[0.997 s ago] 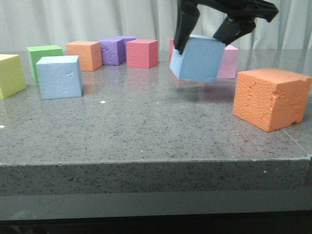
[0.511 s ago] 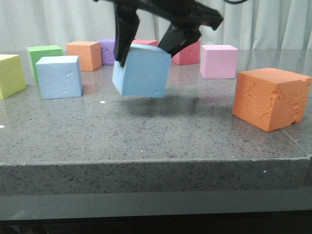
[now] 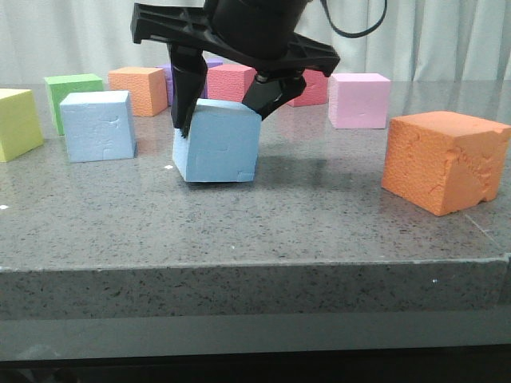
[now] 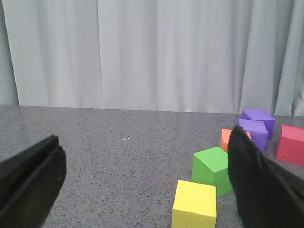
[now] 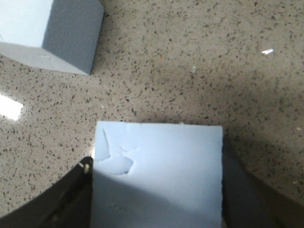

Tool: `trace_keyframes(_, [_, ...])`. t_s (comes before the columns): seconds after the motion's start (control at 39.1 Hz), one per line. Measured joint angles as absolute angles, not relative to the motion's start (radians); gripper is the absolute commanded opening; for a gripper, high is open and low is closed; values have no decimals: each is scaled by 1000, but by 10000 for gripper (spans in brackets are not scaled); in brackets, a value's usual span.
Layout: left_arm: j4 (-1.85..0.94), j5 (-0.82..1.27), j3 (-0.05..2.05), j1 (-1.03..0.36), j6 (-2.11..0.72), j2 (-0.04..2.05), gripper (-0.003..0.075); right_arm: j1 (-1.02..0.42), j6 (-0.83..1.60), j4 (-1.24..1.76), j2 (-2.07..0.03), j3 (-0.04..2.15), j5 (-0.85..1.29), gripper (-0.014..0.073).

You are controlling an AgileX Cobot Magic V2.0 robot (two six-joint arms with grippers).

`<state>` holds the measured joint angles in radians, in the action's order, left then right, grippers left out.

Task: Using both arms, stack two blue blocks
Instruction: 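Carry the light blue cube toward the robot and lower it onto the table, then open the right gripper and lift it away from the cube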

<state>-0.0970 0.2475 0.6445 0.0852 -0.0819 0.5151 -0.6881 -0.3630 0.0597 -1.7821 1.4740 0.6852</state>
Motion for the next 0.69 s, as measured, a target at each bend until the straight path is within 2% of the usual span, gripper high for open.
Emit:
trace_keyframes(0.1, [-97,246,644,85,-82,515,670,-688,-363,59,-1782,1474,685,603])
trace_keyframes(0.18, [-97,246,644,85,-82,515,670,-688,-364,59,-1782,1476,685,639])
trace_keyframes(0.64, [-97,246,644,85,-82,515,670,-688,-365,55,-1748,1557,685,632])
trace_keyframes(0.69, [-97,246,644,85,-82,515,670,-688,-365,55,-1744,1564,685,612])
